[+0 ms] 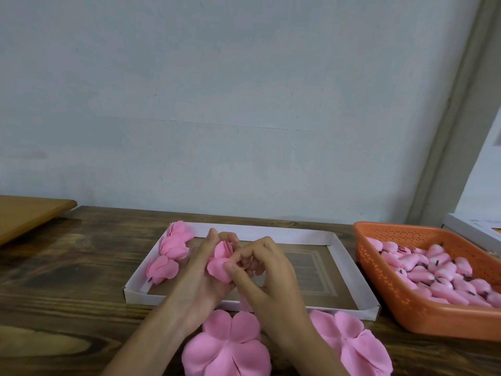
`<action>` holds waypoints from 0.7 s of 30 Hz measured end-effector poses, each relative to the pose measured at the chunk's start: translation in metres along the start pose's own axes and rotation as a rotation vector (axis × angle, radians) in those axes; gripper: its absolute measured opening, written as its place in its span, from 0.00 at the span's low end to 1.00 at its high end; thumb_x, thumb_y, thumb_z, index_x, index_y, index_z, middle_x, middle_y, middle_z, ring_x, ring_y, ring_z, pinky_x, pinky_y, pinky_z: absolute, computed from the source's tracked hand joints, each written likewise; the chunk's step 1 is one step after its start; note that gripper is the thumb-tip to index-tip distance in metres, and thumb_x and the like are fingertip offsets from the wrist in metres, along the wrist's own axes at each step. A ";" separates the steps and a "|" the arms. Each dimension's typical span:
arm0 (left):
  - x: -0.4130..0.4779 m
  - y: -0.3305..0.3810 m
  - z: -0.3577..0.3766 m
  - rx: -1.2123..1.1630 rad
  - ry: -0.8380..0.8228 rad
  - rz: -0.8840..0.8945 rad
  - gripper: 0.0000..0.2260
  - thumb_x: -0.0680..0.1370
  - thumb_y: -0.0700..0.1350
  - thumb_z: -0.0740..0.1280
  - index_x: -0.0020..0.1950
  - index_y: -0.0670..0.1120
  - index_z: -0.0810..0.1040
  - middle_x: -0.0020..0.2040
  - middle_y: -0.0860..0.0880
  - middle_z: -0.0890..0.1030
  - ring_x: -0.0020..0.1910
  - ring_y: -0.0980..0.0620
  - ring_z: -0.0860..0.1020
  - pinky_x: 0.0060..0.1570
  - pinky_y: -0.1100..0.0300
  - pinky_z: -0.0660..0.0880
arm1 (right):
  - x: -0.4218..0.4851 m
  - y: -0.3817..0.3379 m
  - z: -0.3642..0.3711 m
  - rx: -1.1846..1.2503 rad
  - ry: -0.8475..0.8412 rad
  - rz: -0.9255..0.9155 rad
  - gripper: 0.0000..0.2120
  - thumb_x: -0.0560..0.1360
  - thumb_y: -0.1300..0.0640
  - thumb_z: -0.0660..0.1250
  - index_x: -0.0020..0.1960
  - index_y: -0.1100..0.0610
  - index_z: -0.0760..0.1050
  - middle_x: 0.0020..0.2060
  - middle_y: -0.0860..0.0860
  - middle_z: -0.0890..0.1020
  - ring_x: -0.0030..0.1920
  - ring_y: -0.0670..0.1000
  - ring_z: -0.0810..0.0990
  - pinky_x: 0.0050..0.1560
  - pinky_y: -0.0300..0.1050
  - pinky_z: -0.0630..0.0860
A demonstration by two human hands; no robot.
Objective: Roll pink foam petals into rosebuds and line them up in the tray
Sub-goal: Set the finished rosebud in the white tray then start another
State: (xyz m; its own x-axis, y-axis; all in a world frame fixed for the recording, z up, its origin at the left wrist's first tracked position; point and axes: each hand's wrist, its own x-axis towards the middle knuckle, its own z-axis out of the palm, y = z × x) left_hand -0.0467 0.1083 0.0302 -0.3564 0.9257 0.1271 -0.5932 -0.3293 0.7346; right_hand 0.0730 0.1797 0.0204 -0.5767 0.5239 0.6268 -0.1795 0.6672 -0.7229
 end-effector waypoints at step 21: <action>0.001 -0.003 0.001 0.171 -0.066 0.113 0.15 0.62 0.32 0.71 0.43 0.43 0.71 0.48 0.36 0.72 0.49 0.38 0.72 0.42 0.50 0.67 | 0.005 -0.005 -0.008 0.052 0.120 0.065 0.04 0.78 0.50 0.71 0.45 0.48 0.81 0.41 0.48 0.82 0.41 0.52 0.80 0.42 0.45 0.75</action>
State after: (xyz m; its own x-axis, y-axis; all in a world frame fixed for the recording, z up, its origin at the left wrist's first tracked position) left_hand -0.0444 0.1106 0.0286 -0.3617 0.8969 0.2543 -0.4193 -0.4001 0.8149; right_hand 0.0773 0.1835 0.0295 -0.4895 0.6266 0.6065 -0.1878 0.6035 -0.7750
